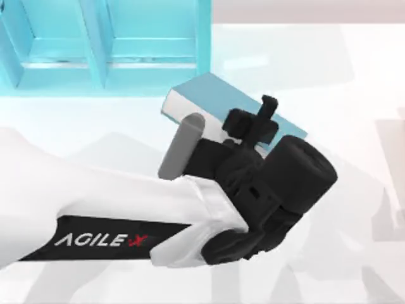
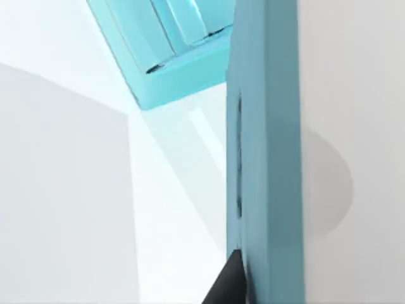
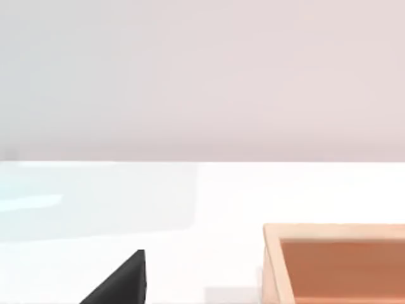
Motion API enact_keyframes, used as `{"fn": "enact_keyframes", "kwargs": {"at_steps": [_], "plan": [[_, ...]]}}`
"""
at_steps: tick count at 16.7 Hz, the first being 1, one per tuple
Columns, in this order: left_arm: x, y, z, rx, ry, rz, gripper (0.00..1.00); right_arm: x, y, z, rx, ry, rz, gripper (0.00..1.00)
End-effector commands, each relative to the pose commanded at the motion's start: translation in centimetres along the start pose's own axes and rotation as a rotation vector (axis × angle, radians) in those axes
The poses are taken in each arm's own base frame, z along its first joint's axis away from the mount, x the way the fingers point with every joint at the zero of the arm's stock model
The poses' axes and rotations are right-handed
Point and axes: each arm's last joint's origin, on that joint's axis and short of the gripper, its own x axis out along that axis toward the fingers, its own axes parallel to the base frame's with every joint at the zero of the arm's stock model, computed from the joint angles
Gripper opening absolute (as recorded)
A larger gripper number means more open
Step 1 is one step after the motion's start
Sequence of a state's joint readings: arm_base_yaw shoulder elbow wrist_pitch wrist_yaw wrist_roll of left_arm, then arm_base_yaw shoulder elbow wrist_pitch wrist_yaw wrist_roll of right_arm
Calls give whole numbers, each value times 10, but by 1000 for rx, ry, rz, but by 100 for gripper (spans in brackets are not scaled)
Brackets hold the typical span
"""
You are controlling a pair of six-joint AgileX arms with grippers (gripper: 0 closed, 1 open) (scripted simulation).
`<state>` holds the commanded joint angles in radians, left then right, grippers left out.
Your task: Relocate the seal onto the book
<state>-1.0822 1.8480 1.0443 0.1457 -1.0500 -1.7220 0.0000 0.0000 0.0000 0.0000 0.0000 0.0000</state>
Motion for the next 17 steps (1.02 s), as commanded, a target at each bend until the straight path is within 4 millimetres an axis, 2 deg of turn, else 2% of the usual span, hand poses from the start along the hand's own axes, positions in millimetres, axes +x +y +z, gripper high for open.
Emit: {"fn": "enact_keyframes", "kwargs": {"at_steps": [3, 7, 10, 17], "plan": [[-14, 14, -24, -196, -22, -7, 0, 0, 0, 0, 0, 0, 0, 100], [-29, 26, -42, -363, -40, -31, 0, 0, 0, 0, 0, 0, 0, 100], [-34, 29, -47, -414, -45, -43, 0, 0, 0, 0, 0, 0, 0, 100], [-35, 30, -47, -413, -47, -40, 0, 0, 0, 0, 0, 0, 0, 100]]}}
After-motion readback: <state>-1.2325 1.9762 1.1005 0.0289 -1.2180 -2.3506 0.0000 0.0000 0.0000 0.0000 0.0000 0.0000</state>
